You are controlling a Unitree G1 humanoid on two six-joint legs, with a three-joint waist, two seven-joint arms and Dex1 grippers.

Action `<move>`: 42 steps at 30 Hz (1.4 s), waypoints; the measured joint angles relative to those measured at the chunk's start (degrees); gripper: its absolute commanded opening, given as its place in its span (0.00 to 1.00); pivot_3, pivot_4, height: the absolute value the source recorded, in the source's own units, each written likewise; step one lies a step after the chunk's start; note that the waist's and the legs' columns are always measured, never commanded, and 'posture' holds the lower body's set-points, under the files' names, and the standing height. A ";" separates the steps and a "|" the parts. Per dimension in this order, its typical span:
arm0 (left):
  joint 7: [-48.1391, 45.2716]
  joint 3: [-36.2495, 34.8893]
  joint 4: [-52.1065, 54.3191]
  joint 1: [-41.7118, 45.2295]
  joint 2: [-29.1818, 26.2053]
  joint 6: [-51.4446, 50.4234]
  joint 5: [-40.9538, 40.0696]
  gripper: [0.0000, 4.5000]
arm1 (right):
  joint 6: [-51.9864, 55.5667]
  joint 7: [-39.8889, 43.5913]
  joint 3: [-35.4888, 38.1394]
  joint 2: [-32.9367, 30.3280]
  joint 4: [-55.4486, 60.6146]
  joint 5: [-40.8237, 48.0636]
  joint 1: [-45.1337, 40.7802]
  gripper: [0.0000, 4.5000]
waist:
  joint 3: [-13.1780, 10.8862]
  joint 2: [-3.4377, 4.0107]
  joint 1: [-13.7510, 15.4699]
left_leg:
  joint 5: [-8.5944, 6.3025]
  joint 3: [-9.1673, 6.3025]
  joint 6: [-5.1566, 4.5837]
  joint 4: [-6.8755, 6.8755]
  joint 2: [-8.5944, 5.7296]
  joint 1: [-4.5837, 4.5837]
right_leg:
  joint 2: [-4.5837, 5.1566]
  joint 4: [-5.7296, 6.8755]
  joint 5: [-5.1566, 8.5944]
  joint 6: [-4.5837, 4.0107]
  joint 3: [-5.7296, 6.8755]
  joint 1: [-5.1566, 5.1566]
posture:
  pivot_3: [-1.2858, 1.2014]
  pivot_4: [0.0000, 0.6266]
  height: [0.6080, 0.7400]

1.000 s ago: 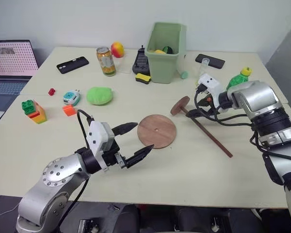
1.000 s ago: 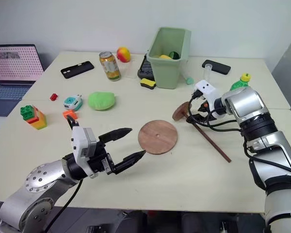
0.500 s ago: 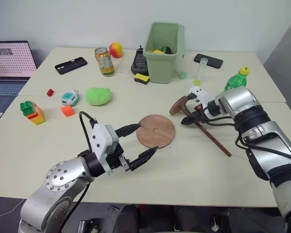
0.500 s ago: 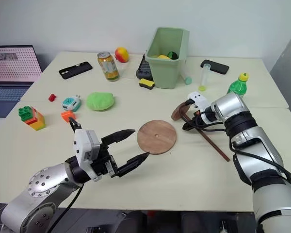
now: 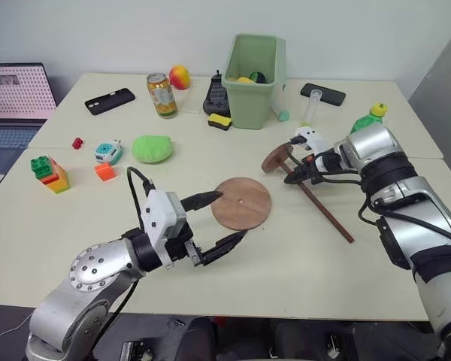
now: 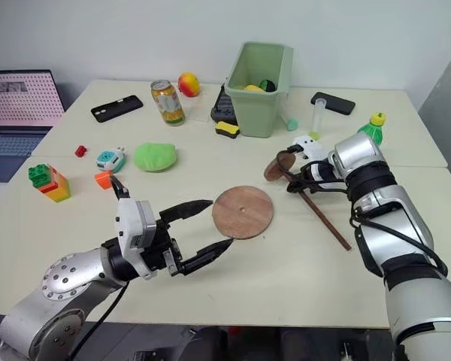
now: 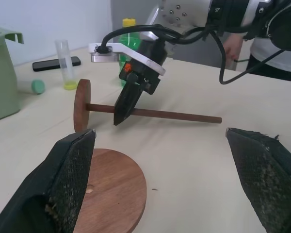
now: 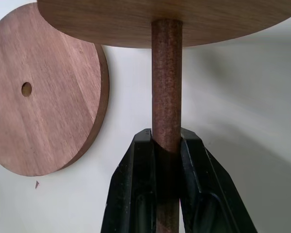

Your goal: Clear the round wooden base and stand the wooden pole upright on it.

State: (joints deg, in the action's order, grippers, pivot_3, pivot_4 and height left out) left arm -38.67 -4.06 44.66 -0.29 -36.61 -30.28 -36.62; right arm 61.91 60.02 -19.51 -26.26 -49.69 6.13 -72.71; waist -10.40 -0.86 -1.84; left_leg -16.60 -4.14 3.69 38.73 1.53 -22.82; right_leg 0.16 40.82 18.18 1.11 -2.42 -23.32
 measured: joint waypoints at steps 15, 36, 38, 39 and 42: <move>4.90 -6.81 2.49 -13.24 5.13 3.03 -1.56 1.00 | -23.52 -24.77 21.93 22.10 52.07 12.77 22.47 0.06 | 0.09 -0.09 0.15 | 0.05 -0.12 0.10 -0.26 0.10 0.05 | 0.02 0.07 0.00 -0.01 0.06 -0.04 | 0.52 0.24 1.00; 7.99 -7.47 0.98 -20.78 8.77 9.09 4.21 1.00 | -40.17 -36.55 14.39 28.78 56.96 8.53 37.93 0.06 | 0.11 -0.09 -0.11 | 0.06 -0.06 0.11 -0.54 0.12 0.41 | -0.07 -0.01 0.00 -0.01 -0.10 0.09 | 0.52 0.24 1.00; 7.97 -7.48 0.98 -21.14 8.77 9.47 4.50 1.00 | -40.93 -36.58 13.91 29.09 56.33 8.52 37.88 0.06 | 0.12 -0.09 -0.12 | 0.06 -0.06 0.11 -0.54 0.12 0.41 | -0.07 -0.01 0.00 -0.01 -0.09 0.10 | 0.52 0.24 1.00; 8.00 -7.48 0.98 -21.13 8.75 9.47 4.51 1.00 | -41.51 -36.61 13.79 29.35 55.80 8.51 37.77 0.06 | 0.11 -0.09 -0.12 | 0.06 -0.05 0.11 -0.54 0.12 0.41 | -0.07 -0.01 0.00 -0.01 -0.09 0.10 | 0.52 0.24 1.00; 8.04 -7.50 1.01 -20.92 8.64 9.47 4.48 1.00 | -42.51 -36.68 13.51 30.06 53.94 8.51 36.82 0.06 | 0.11 -0.09 -0.13 | 0.06 -0.03 0.11 -0.54 0.12 0.42 | -0.08 -0.01 0.00 -0.01 -0.10 0.10 | 0.52 0.24 1.00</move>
State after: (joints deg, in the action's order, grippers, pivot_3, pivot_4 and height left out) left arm -30.63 -11.56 45.67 -21.21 -27.96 -20.81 -32.14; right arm 19.40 23.33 -6.00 3.80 4.24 14.64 -35.89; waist -10.28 -0.95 -1.97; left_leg -16.54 -4.17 3.80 38.19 1.65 -22.39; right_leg 0.08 40.81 18.18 1.11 -2.52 -23.22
